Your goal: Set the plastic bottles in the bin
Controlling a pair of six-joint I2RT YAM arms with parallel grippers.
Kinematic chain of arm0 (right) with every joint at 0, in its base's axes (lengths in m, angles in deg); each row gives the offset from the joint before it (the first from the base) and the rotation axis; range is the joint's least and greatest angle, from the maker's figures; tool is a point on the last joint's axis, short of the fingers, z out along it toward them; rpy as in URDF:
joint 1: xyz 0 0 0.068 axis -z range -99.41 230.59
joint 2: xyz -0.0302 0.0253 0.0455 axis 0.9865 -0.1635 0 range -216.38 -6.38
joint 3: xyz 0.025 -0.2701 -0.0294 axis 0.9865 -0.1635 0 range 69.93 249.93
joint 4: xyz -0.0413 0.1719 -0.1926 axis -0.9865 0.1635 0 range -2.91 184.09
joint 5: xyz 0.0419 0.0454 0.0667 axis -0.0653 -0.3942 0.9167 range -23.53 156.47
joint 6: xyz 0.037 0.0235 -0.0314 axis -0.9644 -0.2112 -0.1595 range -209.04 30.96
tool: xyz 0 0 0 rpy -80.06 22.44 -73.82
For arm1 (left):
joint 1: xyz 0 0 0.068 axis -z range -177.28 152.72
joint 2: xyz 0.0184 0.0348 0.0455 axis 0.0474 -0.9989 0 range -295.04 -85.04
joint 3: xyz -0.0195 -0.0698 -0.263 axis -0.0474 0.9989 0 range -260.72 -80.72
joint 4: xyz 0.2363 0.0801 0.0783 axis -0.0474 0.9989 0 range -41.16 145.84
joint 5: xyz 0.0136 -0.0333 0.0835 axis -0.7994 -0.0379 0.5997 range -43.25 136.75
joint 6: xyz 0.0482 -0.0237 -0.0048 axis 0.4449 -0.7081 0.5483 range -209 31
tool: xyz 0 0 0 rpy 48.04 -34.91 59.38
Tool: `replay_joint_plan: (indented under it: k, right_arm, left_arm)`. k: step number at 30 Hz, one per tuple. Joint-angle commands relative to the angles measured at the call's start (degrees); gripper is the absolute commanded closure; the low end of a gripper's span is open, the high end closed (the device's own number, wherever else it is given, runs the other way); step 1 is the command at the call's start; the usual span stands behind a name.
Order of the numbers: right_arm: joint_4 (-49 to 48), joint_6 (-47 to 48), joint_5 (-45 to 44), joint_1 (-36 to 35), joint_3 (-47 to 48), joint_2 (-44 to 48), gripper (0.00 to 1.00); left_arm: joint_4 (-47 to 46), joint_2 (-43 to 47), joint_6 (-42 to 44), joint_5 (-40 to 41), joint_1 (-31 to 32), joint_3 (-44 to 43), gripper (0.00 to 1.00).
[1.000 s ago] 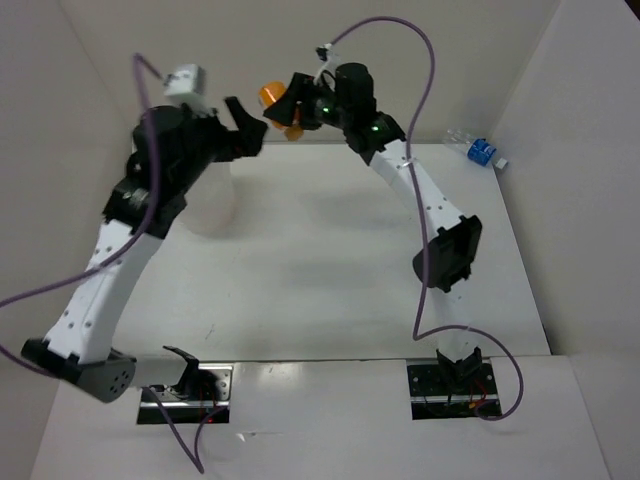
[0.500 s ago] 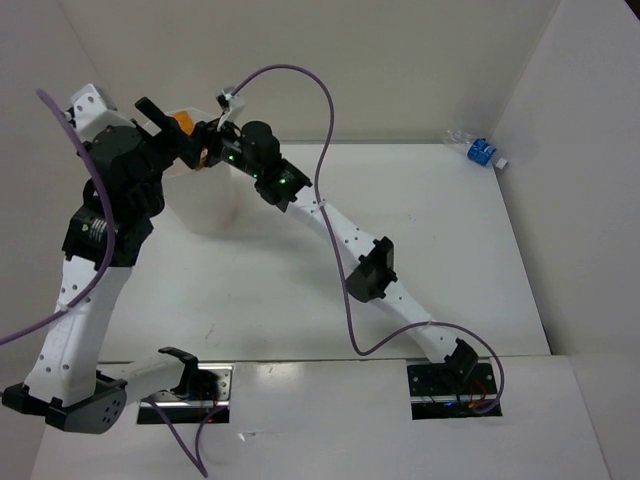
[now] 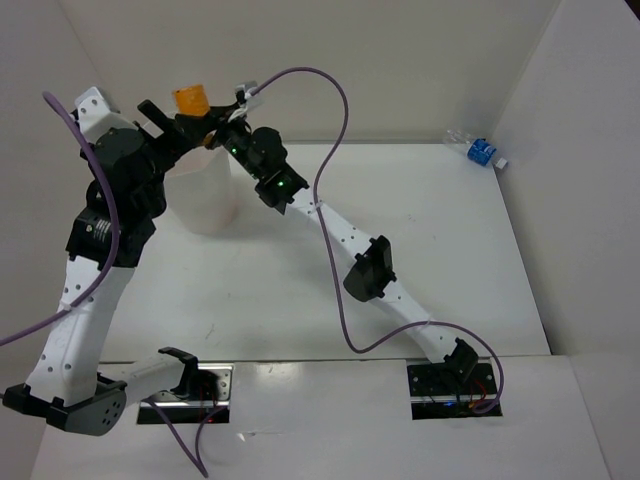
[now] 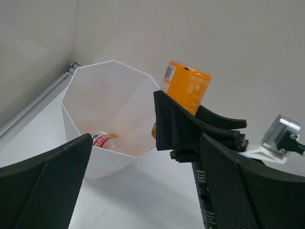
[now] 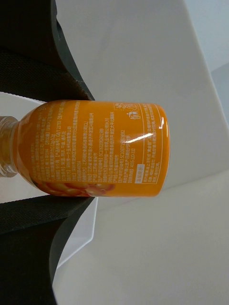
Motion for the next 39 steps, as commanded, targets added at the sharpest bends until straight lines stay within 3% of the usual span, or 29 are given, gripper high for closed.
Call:
replay_joint_plan:
  k: [1, 5, 9, 14, 17, 20, 25, 29, 35, 39]
  right_arm:
    - [-6.33, 1.9, -2.67, -0.21, -0.98, -1.26, 0.29]
    - [-6.33, 1.9, -2.67, -0.21, -1.68, -1.88, 0.19]
    - [-4.93, 1.9, -2.15, -0.21, -1.68, -1.88, 0.02]
    - [-2.82, 3.82, -0.92, -0.21, -0.9, -0.65, 0.0]
    - [2.97, 7.52, -0.92, -0.21, 1.04, 2.5, 0.0]
    - [12.8, 5.34, -0.04, 4.0, 1.56, 6.02, 0.0]
    - [35.19, 5.67, 1.37, 14.87, 6.14, 12.61, 0.0]
    - [45.84, 8.83, 7.67, 26.4, 3.25, 18.15, 0.0]
    - [51.67, 15.69, 6.73, 45.65, -10.64, 22.21, 0.0]
    - [52.73, 13.68, 7.16, 56.46, -8.73, 14.25, 0.0]
  left_arm:
    - [-3.2, -0.32, 0.58, -2.08, -0.32, 0.45, 0.0]
    - [-3.2, -0.86, 0.58, -3.41, -0.32, 1.07, 0.0]
    - [-3.81, -1.38, 0.58, -4.64, -0.32, 1.67, 0.0]
    - [-3.82, -2.0, 0.58, -8.15, -0.32, 1.68, 0.0]
    - [-3.2, -2.52, 1.2, -8.76, -0.32, 1.16, 0.0]
    - [-2.06, -3.13, 1.81, -10.96, -0.32, 0.63, 0.0]
    - [-2.06, -5.51, 2.96, -15.53, -0.84, 0.1, 0.0]
    - [-4.16, -8.32, 4.1, -21.32, -0.85, 0.1, 0.0]
    - [-7.42, -14.29, 5.93, -30.29, -0.85, 0.28, 0.0]
    - [-7.42, -20.88, 6.47, -31.62, -0.85, -2.0, 0.0]
